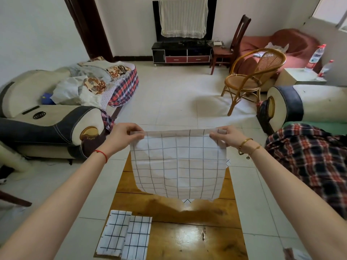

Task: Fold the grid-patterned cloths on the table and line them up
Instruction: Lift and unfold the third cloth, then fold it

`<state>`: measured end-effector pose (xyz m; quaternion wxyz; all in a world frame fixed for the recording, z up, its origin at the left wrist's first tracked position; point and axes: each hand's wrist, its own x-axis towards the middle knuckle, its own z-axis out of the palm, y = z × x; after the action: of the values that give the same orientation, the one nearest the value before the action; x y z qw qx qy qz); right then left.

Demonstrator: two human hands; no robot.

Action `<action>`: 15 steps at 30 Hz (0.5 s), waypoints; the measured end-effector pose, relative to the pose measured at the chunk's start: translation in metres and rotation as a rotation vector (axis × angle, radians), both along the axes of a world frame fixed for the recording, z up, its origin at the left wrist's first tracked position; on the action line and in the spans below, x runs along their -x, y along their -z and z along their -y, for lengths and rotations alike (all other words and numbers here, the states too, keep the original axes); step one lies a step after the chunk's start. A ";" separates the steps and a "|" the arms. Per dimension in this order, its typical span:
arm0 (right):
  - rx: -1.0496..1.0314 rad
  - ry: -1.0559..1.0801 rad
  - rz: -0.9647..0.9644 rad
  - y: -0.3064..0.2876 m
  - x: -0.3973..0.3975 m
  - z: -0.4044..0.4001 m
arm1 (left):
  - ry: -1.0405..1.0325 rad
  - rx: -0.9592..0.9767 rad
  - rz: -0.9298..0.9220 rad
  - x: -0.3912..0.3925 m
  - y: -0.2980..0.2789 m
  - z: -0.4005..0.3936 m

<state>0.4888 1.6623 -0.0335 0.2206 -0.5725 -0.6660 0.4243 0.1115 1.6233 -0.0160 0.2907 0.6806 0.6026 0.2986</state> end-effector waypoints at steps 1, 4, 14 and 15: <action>-0.014 0.014 0.017 0.004 0.002 -0.003 | 0.008 0.002 -0.006 0.000 0.005 -0.004; -0.048 0.074 0.055 0.017 0.007 -0.012 | 0.016 0.026 -0.004 0.004 0.023 -0.019; -0.039 0.180 0.097 0.062 0.015 -0.059 | -0.049 0.032 0.024 0.019 0.074 -0.082; -0.040 0.189 0.106 0.068 0.015 -0.064 | -0.055 0.029 0.013 0.020 0.080 -0.087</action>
<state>0.4733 1.7263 -0.1016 0.2357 -0.6499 -0.6280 0.3573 0.0912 1.7107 -0.0959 0.2962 0.6576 0.6233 0.3023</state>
